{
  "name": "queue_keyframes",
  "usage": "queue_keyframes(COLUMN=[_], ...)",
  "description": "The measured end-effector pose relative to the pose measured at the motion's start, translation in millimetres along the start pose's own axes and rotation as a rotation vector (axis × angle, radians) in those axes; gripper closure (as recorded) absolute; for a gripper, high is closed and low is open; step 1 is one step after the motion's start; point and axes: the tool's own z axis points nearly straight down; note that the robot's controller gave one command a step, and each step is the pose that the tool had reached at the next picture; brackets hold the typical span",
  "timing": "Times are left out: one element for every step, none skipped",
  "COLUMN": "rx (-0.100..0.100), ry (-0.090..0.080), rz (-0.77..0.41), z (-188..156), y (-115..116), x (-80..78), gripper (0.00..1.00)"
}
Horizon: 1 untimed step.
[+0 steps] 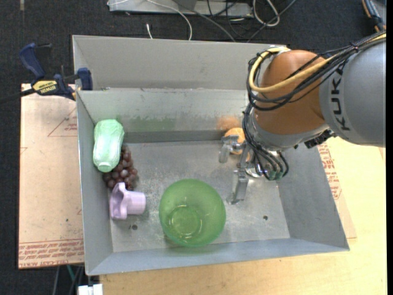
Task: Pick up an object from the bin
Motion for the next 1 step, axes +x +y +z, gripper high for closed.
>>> queue_keyframes(rx=[0.0], ry=[0.0], rz=[0.0], z=[0.0], y=[0.0], x=[0.0], gripper=[0.0])
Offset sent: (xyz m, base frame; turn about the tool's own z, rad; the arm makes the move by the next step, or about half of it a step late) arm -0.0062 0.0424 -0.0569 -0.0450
